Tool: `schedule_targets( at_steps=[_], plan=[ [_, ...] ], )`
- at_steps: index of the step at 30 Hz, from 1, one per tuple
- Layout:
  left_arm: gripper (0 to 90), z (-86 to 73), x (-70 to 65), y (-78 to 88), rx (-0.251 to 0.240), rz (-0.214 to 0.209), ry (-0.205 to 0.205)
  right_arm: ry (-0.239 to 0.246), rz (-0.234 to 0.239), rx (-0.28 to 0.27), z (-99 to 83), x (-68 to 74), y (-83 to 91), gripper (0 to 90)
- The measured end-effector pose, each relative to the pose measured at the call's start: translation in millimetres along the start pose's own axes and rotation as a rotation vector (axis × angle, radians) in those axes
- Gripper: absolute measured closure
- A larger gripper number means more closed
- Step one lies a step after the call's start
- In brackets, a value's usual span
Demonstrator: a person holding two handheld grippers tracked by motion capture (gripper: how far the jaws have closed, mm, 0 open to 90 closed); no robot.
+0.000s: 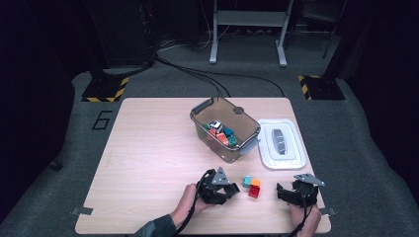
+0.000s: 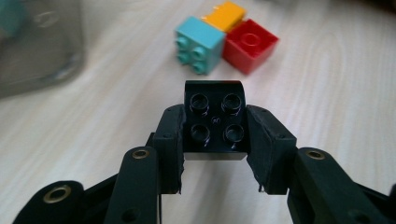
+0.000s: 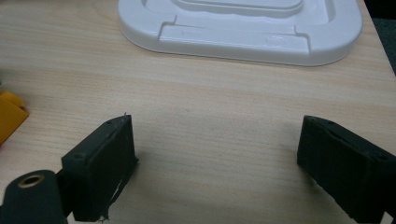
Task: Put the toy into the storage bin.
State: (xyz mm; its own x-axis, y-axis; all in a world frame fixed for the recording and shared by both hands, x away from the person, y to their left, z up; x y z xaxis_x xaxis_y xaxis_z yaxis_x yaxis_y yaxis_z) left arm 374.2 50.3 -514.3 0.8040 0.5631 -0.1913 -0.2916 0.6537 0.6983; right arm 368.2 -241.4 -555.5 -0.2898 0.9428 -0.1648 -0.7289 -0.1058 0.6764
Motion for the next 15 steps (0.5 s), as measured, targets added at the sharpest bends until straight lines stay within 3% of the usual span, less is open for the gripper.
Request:
schedule_targets(
  at_steps=[15],
  plan=[
    [59.1, 10.6, 58.3, 46.0, -0.065, 0.116, 0.083, 0.000, 0.000, 0.000, 0.0, 0.0, 0.0, 10.4]
  ],
)
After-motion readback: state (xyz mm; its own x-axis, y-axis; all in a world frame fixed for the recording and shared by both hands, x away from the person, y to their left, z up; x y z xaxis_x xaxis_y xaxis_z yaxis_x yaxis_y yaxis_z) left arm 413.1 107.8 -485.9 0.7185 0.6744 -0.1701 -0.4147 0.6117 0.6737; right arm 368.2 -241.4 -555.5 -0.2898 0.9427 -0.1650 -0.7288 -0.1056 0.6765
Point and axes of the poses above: each handheld gripper's, and its own axes: y roughly backward along the jaws, z roughly out of its top, x roughly to its left, the point moved 4 cm from there along -y, roughly forward along the jaws, and after that the axes turned 14 degrees about y, right-handed, at the moved point
